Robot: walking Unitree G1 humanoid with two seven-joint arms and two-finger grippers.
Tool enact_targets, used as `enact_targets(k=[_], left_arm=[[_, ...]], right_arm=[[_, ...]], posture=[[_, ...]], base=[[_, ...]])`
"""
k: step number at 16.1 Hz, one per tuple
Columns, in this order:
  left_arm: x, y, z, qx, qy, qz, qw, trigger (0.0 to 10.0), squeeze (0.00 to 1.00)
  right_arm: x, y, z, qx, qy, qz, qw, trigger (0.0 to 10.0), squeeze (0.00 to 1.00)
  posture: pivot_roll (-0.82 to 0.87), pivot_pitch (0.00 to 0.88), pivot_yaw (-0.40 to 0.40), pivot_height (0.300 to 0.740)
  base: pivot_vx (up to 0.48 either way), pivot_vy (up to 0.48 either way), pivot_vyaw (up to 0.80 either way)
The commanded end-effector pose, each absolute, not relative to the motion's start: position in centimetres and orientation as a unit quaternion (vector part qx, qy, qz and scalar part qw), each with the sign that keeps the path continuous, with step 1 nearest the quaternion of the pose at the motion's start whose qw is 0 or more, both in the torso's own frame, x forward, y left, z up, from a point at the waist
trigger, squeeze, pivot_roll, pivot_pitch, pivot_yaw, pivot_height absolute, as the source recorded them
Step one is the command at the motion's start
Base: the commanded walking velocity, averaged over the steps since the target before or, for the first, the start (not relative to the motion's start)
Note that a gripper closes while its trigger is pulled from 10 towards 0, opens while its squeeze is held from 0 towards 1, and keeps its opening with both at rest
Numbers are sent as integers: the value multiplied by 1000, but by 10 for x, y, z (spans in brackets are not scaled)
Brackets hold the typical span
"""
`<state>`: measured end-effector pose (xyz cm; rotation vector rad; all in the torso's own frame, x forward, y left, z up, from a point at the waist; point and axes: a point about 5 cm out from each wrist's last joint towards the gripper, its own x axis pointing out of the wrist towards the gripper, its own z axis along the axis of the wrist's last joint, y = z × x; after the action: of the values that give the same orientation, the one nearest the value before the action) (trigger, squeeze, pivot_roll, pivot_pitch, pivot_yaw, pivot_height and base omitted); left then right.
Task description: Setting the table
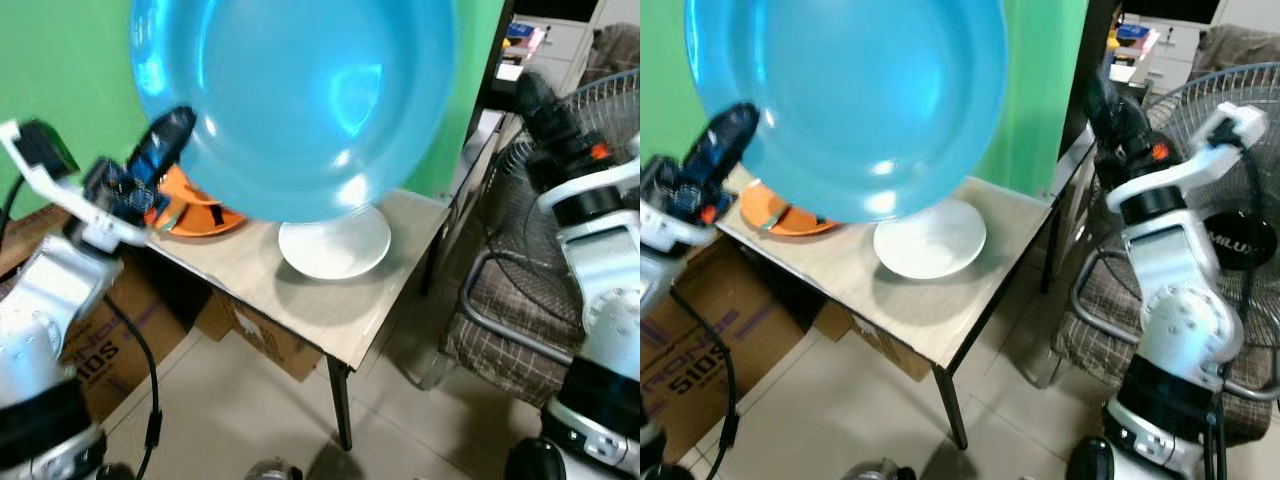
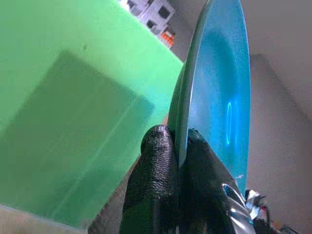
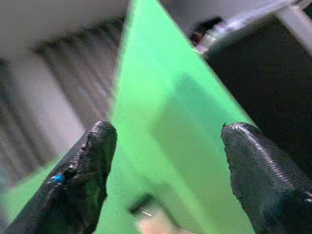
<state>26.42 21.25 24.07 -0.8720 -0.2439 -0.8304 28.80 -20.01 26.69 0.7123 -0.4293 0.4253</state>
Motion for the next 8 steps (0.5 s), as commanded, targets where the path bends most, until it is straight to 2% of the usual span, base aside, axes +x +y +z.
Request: enact_targets(k=[1, 2, 3, 4, 5, 6, 7, 8], left_arm=[[260, 214, 248, -405, -127, -404, 811, 0, 0], [259, 213, 245, -406, -119, -400, 813, 0, 0], [258, 210, 243, -402, -112, -399, 816, 0, 0], [257, 209, 243, -401, -111, -400, 816, 0, 0], [257, 201, 245, -369, -102, -396, 834, 0, 0], [264, 190, 246, -308, -96, -363, 874, 0, 0], [270, 173, 255, -243, -116, -349, 898, 0, 0], [273, 165, 260, -217, -132, -345, 903, 0, 0]], right_arm=[[284, -198, 271, 353, -212, 225, 883, 10000, 1000], [289, -204, 263, 362, -198, 188, 891, 10000, 1000], [293, -210, 252, 338, -173, 141, 914, 10000, 1000], [294, -211, 248, 321, -162, 125, 925, 10000, 1000], [291, -215, 239, 268, -134, 78, 951, 10000, 1000], [285, -219, 232, 206, -112, 27, 972, 10000, 1000], [277, -218, 229, 127, -98, -4, 987, 10000, 1000], [269, -214, 229, 82, -96, -4, 992, 10000, 1000]], posture=[[70, 0, 89, 740], [64, 0, 93, 740], [64, 0, 92, 740], [62, 0, 92, 740], [58, 0, 88, 740], [61, 0, 79, 740], [44, 0, 75, 740], [30, 0, 77, 740]], base=[[0, 0, 0], [0, 0, 0], [0, 0, 0], [0, 0, 0], [0, 0, 0], [0, 0, 0], [0, 0, 0], [0, 0, 0]])
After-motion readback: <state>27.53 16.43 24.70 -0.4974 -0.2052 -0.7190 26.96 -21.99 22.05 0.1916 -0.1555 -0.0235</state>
